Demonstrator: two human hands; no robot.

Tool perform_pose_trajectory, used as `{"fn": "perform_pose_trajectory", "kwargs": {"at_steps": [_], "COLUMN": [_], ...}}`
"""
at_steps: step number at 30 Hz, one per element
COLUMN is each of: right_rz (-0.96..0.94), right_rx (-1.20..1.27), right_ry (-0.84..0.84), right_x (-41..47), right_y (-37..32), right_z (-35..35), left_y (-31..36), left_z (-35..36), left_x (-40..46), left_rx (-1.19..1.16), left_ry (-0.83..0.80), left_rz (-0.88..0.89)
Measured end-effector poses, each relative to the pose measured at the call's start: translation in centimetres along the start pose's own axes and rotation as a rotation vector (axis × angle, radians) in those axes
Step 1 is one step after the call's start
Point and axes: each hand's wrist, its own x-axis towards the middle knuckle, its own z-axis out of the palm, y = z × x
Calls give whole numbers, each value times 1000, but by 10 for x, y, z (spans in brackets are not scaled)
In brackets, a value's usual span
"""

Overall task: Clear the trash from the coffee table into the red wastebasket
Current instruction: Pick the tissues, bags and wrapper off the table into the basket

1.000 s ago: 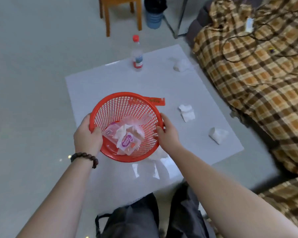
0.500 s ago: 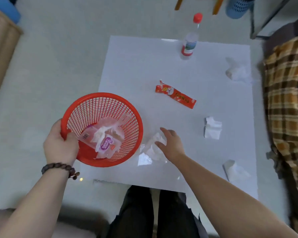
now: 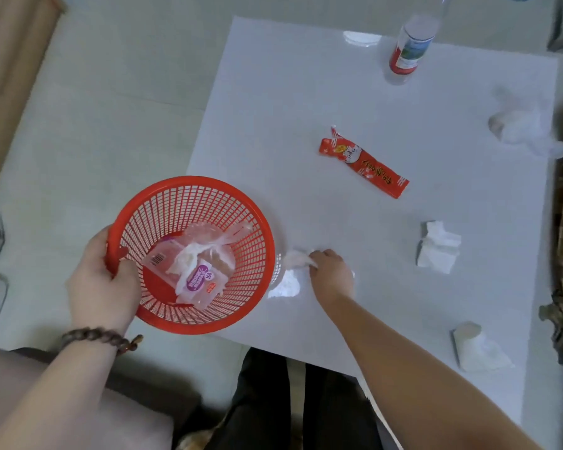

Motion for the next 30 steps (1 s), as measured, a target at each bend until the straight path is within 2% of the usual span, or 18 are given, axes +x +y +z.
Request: {"fn": "perform_pose_trajectory", "kwargs": {"at_steps": [5, 8, 11, 17, 19, 22, 24, 26, 30], "right_rz": [-88, -197, -298, -345, -367, -388, -329, -191, 143], "right_rx": [363, 448, 473, 260, 251, 336, 383, 372, 289], "right_ry": [341, 451, 380, -17, 3, 165, 245, 255, 16], "right_x": [-18, -34, -45, -49, -52, -53, -48, -39, -26], "right_y": [-41, -69, -96, -113, -107, -92, -72, -46, 3], "right_z": [-66, -90, -94, -84, -89, -95, -89, -74, -24], "left_y": [21, 38, 54, 68, 65, 54, 44, 34, 17], "left_z": [5, 12, 20, 34, 32, 24, 16, 8, -1], "left_x": [0, -5, -16, -27, -23, -13, -5, 1, 7], "left_rx": [7, -13, -37, -133, -131, -100, -83, -71, -49], "left_ry": [-21, -74, -117, -206, -187, -115, -76, -53, -38], "left_rz": [26, 57, 101, 79, 62, 61, 38, 8, -3]}}
